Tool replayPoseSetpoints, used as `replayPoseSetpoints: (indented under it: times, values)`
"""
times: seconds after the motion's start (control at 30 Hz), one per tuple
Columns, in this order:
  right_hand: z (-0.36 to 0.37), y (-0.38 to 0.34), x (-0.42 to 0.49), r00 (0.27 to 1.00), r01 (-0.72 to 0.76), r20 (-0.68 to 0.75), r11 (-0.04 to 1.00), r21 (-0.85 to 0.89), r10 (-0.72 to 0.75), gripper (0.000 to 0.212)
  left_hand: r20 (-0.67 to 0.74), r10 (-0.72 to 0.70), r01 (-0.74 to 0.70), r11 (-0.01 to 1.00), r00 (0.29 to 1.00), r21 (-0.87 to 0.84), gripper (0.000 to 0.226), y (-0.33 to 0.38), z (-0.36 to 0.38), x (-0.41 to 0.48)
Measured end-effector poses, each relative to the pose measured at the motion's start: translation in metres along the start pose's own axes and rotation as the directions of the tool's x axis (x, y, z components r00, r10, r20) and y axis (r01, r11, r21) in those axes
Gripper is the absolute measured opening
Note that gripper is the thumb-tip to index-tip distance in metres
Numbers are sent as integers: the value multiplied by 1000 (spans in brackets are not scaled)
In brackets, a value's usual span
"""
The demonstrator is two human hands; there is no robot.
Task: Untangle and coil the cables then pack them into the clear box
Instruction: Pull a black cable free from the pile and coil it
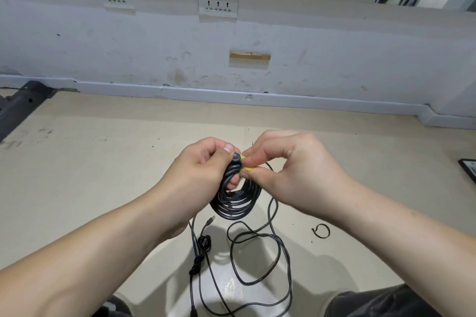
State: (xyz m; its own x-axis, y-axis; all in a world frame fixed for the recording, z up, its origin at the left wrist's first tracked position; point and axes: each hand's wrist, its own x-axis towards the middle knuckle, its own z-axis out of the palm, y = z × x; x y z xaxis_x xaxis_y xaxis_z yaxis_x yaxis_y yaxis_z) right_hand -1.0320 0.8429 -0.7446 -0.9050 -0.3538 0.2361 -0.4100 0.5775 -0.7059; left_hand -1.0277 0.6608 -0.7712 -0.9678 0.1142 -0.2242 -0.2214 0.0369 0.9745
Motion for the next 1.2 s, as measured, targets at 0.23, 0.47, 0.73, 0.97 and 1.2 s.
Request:
replayPoseSetpoints:
  times: [0.23, 0.47, 0.73, 0.97, 1.2]
  values:
    - [13, -9, -15, 959, 281, 86, 874, -397, -270, 14, -79, -43, 43, 999, 996, -1, 25, 2, -4, 3]
    - [5, 1, 1, 973, -224, 80, 968, 113, 216, 32, 64, -37, 31, 995, 997, 90, 26, -2, -1, -4]
    - [-12, 14, 8, 907, -381, 298, 883, 274, 299, 38, 133, 0, -17, 992, 991, 125, 28, -2, -1, 0]
    - [-17, 19, 9, 853, -406, 479, 842, 356, 209, 30, 159, 25, -45, 991, 987, 123, 28, -5, 1, -3]
    - [-16, 17, 5, 870, -340, 468, 879, 335, 158, 28, 141, -29, 19, 997, 990, 70, 30, -3, 0, -9]
